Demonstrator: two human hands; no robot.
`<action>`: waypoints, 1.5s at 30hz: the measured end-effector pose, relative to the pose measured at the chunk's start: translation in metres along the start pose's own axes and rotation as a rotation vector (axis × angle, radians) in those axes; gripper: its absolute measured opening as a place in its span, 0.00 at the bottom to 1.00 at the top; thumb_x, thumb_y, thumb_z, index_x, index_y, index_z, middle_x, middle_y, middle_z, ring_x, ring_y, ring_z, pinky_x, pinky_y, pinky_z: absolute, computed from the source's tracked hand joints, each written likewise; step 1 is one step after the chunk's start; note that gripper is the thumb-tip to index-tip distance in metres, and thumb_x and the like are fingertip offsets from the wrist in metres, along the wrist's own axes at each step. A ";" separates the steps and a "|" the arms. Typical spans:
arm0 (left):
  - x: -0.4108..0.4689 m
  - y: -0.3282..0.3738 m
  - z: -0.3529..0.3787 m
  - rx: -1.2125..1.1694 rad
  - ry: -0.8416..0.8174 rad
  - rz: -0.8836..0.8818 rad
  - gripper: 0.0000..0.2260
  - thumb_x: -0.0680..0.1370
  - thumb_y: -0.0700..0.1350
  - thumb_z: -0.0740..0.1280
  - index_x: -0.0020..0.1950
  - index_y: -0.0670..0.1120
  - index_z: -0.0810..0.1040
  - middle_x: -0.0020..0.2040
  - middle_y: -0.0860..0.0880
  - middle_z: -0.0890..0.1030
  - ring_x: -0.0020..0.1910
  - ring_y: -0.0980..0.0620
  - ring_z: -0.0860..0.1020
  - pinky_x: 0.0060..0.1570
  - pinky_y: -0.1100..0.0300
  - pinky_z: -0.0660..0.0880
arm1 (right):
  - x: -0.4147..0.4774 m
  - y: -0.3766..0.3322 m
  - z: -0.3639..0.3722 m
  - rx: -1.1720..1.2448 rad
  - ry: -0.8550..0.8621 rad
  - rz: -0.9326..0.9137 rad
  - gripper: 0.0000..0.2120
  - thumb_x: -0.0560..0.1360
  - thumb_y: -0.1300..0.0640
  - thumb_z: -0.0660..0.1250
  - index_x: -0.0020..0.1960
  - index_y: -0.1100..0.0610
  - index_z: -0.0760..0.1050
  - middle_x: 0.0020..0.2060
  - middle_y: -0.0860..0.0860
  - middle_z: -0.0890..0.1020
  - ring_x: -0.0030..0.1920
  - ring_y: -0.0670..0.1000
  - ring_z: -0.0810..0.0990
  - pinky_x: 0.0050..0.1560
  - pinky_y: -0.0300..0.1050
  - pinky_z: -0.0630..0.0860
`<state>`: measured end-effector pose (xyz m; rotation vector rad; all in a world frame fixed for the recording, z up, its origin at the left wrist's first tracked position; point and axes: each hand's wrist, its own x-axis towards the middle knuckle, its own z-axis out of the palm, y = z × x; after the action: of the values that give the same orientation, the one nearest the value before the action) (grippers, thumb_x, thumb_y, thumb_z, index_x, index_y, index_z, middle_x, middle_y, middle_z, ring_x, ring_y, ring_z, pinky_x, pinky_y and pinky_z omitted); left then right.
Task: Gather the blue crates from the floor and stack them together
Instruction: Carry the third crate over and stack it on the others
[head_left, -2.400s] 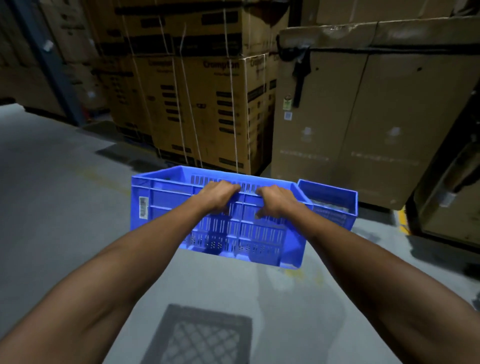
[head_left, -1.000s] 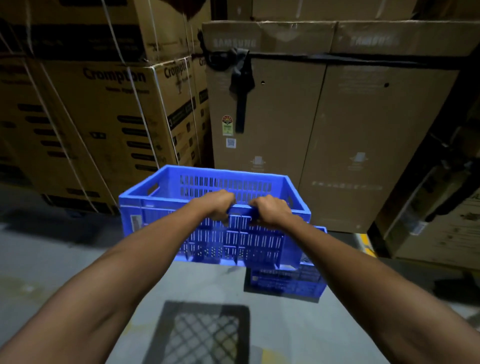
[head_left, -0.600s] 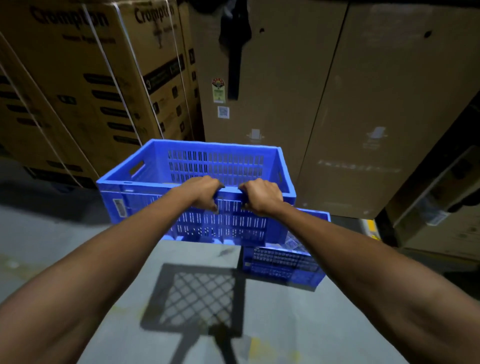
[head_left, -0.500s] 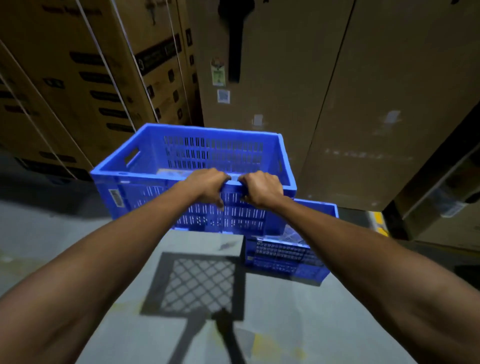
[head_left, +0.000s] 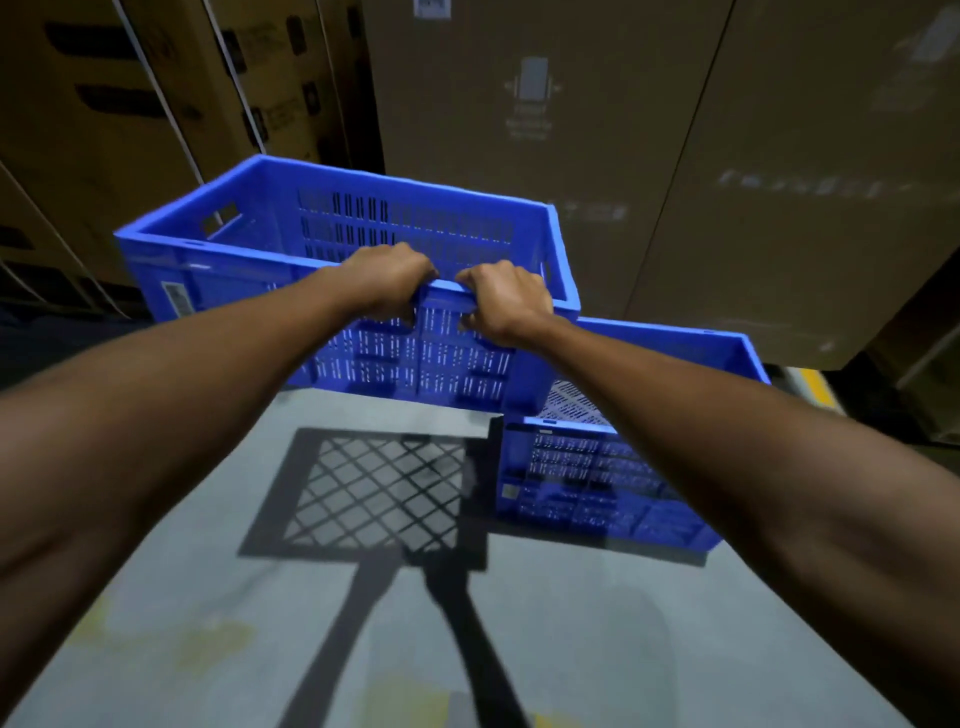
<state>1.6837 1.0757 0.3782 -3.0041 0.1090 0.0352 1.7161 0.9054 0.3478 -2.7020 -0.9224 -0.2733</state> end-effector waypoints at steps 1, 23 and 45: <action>0.004 0.002 0.016 -0.001 0.014 0.005 0.17 0.65 0.49 0.78 0.51 0.53 0.79 0.40 0.52 0.75 0.40 0.49 0.73 0.39 0.53 0.70 | -0.001 0.006 0.016 -0.009 0.011 -0.005 0.13 0.67 0.49 0.74 0.41 0.45 0.69 0.37 0.48 0.77 0.44 0.57 0.79 0.39 0.48 0.66; 0.046 0.032 0.099 0.003 0.122 0.004 0.20 0.67 0.48 0.76 0.57 0.55 0.78 0.47 0.50 0.80 0.46 0.45 0.78 0.41 0.52 0.71 | 0.003 0.065 0.095 -0.089 0.103 -0.011 0.14 0.69 0.49 0.73 0.54 0.45 0.77 0.42 0.48 0.82 0.45 0.55 0.81 0.40 0.48 0.71; 0.085 0.063 0.086 0.013 -0.037 0.037 0.18 0.69 0.46 0.77 0.57 0.51 0.78 0.47 0.50 0.81 0.45 0.47 0.78 0.47 0.49 0.77 | 0.008 0.100 0.083 -0.086 0.037 0.085 0.19 0.67 0.50 0.76 0.56 0.44 0.78 0.44 0.50 0.82 0.47 0.56 0.80 0.40 0.48 0.69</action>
<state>1.7619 1.0191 0.2825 -2.9868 0.1598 0.0930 1.7923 0.8604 0.2518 -2.7960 -0.8011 -0.3514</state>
